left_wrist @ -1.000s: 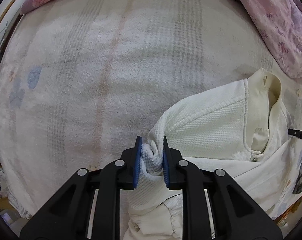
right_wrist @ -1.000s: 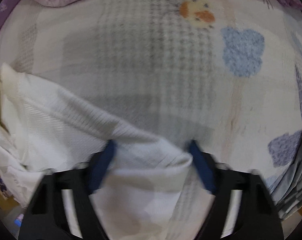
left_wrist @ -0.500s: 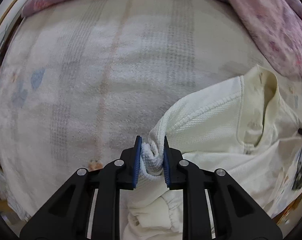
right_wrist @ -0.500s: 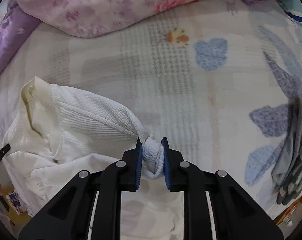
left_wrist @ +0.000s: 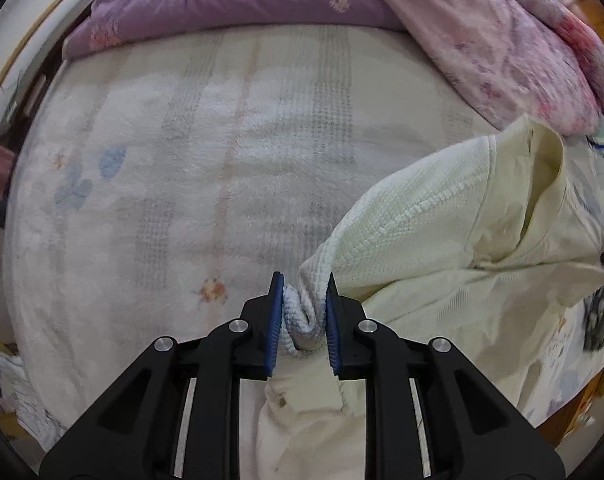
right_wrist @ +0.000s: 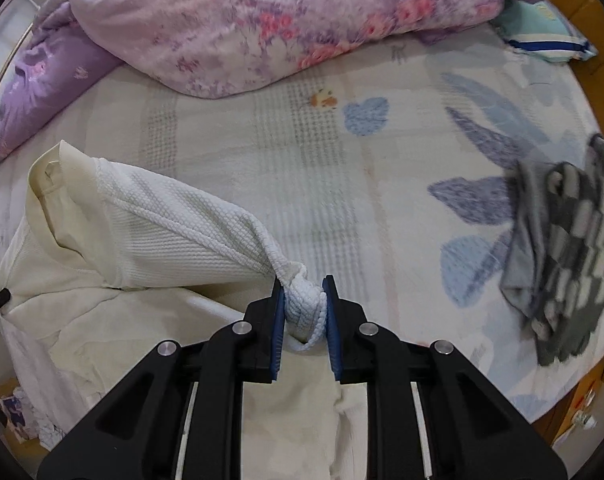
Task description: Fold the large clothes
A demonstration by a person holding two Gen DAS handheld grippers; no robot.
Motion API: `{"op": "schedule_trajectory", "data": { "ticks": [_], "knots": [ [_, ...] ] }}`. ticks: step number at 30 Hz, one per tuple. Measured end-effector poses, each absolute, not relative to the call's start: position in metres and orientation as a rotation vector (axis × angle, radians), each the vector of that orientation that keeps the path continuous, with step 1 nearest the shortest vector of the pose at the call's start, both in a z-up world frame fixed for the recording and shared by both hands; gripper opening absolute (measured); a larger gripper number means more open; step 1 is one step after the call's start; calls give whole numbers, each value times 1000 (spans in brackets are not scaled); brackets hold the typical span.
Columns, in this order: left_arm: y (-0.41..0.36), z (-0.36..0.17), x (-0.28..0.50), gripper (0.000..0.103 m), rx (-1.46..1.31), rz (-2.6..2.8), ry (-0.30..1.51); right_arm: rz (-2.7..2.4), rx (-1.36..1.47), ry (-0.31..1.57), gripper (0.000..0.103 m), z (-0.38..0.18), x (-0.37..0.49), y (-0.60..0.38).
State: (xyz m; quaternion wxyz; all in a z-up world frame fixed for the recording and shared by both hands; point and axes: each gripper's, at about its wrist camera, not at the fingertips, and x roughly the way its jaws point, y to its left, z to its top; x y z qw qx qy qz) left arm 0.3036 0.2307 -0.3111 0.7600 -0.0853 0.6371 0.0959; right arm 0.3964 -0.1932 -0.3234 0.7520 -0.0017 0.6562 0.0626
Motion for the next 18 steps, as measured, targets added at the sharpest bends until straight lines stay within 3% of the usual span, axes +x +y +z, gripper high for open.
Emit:
{"op": "schedule_trajectory", "data": {
  "ticks": [18],
  "knots": [
    [193,-234,157,18,-161,268,1219,213,-121,1272,17,-249,241,-216]
  ]
}}
